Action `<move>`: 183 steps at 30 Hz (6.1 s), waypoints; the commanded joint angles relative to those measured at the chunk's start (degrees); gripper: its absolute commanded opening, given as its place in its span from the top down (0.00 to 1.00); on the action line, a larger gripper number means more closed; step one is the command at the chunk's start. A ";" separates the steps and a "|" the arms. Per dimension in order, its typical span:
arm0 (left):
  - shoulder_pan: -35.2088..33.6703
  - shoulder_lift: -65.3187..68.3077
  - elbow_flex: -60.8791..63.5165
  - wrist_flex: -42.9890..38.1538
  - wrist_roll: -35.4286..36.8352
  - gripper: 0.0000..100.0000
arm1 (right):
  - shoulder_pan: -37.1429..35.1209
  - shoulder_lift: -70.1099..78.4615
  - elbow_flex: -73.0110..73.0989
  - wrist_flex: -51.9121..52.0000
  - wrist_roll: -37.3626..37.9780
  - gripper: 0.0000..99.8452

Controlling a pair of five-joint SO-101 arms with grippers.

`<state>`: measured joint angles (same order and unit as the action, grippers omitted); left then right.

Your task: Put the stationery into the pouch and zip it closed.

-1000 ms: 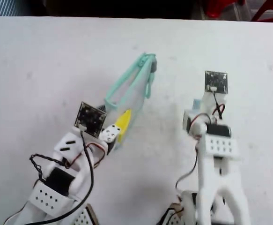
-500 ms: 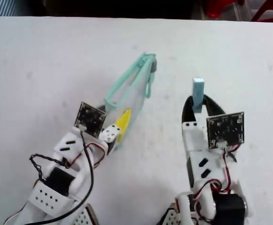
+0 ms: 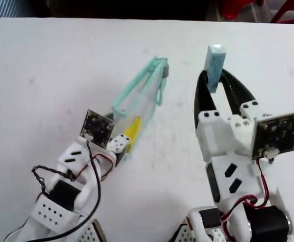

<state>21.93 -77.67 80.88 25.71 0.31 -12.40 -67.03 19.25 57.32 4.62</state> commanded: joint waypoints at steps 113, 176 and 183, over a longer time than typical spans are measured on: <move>-0.84 -0.13 -1.49 -1.05 6.86 0.76 | -21.23 22.29 2.29 4.00 11.08 0.98; -0.84 -0.13 -1.49 -1.05 6.86 0.76 | -18.42 22.20 -1.85 6.11 10.73 0.85; -0.84 -0.13 -1.58 -1.05 6.86 0.76 | -18.33 22.37 -2.02 6.73 10.99 0.80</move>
<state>21.67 -77.14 80.88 25.71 6.64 -31.56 -44.79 19.25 64.09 15.08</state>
